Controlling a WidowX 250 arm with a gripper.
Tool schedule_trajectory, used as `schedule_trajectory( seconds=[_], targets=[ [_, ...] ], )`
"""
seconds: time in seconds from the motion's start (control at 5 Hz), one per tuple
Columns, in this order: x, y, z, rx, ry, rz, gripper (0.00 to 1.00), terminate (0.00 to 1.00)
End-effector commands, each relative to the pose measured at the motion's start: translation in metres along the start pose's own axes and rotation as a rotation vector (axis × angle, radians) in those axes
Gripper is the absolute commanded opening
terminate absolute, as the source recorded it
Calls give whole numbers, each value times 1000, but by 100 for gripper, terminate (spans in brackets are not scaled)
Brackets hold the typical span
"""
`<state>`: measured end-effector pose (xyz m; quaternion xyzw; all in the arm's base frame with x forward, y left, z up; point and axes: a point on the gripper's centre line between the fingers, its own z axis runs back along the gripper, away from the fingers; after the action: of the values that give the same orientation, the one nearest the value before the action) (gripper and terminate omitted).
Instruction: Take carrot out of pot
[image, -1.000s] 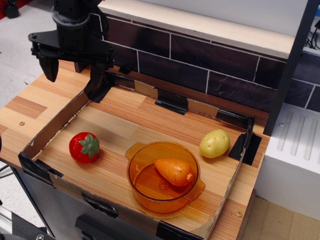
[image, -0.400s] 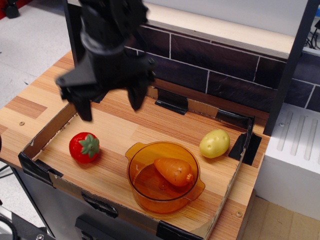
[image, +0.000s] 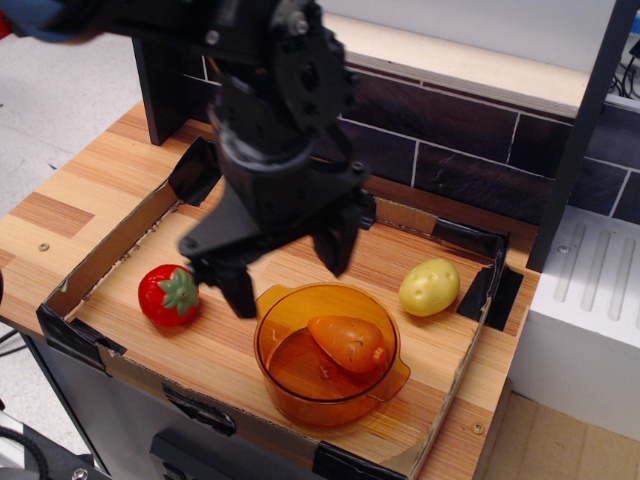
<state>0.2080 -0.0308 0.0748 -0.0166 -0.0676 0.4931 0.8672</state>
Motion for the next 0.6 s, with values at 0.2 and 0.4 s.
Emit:
schedule_trajectory(
  seconds=[0.2,0.4],
  targets=[
    [-7,-30,-8,35,50,70,100,0],
    [-7,-27,-16,41,33,75,100,0]
  ],
)
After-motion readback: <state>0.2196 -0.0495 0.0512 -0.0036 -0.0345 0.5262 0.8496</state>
